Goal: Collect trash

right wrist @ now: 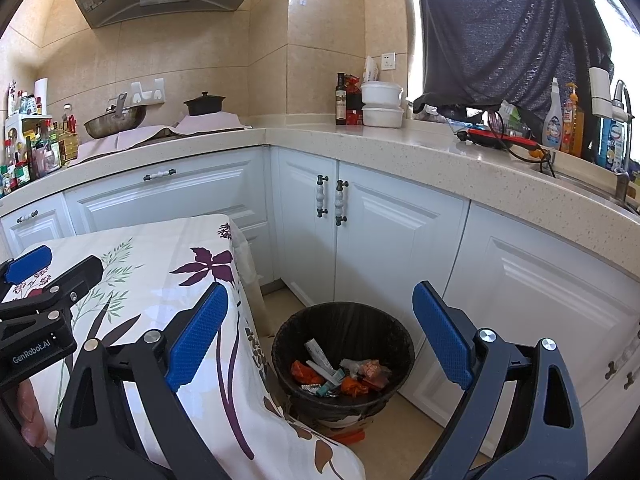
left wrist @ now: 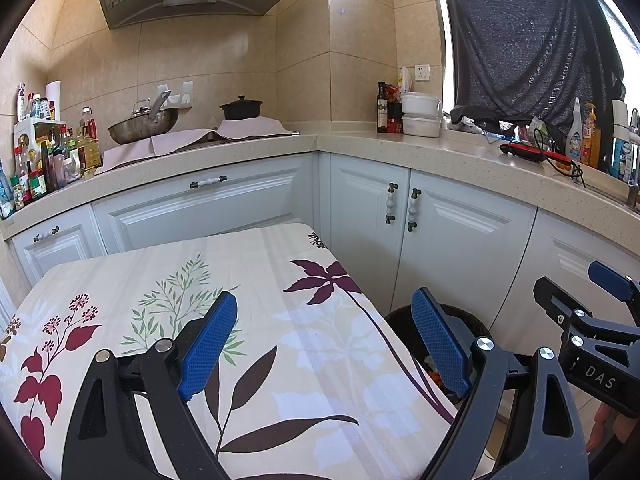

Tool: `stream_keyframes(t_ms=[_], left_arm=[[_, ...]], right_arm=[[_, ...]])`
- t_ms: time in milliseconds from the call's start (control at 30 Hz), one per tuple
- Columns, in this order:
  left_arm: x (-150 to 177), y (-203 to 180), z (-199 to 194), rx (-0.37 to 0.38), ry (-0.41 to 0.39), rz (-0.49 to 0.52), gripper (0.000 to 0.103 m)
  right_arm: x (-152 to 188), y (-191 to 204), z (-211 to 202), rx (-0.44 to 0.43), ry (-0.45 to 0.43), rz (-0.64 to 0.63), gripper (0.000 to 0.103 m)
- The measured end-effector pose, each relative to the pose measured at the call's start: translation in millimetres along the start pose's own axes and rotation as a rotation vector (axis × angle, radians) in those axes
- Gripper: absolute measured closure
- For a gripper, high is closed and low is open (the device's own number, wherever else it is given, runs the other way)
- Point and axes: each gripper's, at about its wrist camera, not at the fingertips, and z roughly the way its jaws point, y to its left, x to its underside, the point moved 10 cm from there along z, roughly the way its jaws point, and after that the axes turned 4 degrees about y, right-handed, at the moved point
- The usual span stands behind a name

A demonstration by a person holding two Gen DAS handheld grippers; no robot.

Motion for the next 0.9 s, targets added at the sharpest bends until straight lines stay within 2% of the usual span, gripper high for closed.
stream_keyframes(t_ms=[900], left_arm=[[1.1,7.2,4.3,0.001,0.017,-0.032,0.016]], right_arm=[[0.3,3.2,3.4,-0.002,0.006,-0.004,0.012]])
